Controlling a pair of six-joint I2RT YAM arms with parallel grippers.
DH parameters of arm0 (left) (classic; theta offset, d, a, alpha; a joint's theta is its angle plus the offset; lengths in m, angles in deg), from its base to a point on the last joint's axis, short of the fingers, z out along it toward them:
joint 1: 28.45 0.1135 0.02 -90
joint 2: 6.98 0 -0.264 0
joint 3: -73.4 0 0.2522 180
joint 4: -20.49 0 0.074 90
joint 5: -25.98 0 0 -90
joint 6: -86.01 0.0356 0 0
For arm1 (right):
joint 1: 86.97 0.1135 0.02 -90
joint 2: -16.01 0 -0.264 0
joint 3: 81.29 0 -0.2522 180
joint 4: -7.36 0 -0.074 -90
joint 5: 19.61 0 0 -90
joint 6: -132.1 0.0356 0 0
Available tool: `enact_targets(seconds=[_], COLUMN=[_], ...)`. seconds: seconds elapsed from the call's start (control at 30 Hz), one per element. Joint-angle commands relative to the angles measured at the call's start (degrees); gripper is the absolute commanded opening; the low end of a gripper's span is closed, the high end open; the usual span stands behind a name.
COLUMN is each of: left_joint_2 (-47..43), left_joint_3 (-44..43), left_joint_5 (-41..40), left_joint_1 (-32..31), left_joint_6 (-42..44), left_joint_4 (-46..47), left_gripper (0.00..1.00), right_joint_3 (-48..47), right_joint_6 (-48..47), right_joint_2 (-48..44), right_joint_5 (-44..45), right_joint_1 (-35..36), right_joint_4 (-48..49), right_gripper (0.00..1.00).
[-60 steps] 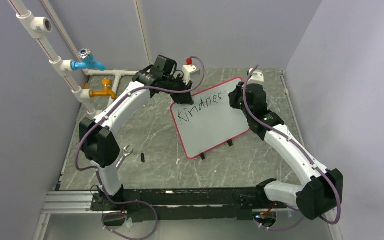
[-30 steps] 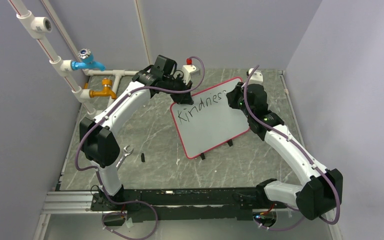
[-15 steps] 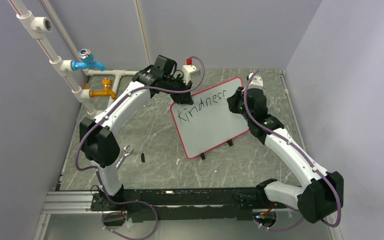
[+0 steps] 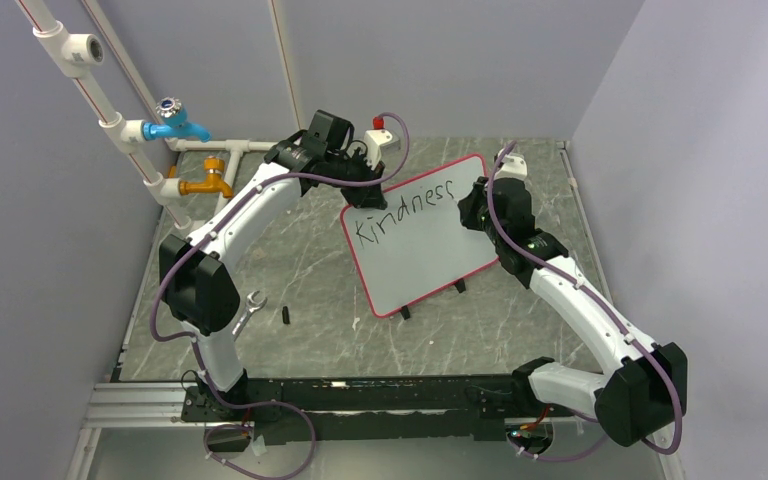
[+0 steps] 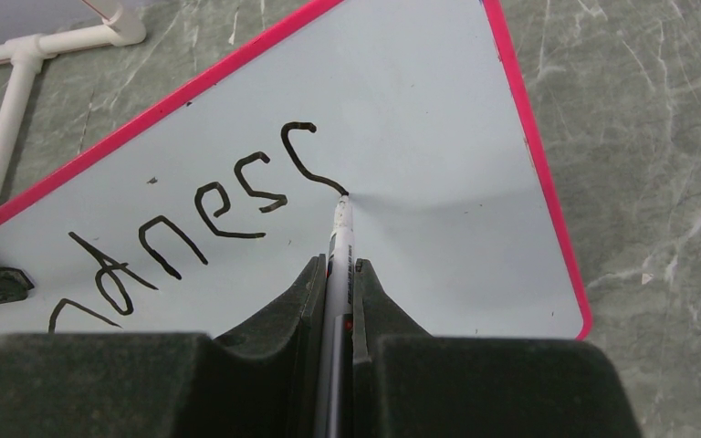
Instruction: Write a sentence on the whiteboard
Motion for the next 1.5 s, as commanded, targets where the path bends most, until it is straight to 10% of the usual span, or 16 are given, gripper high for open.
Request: enact_targets(seconds=[0.0, 1.47], left_joint_2=[3.5, 0.4], left_joint_3=[2.2, 6.8], left_joint_5=[-10.6, -13.6], left_joint_1=[-1.5, -2.0], left_joint_6=[9.2, 4.5], left_joint_4=[-7.7, -5.8], left_gripper=[0.0, 0.0], right_joint_3=[-0.1, 3.7], right_joint_6=[0.2, 1.7], right_joint_2=[-0.6, -14.9], right_joint_5=[-2.3, -16.6], right_joint_1=[-0.1, 0.6], right_joint_4=[-0.1, -5.6], right_gripper=[0.0, 0.0])
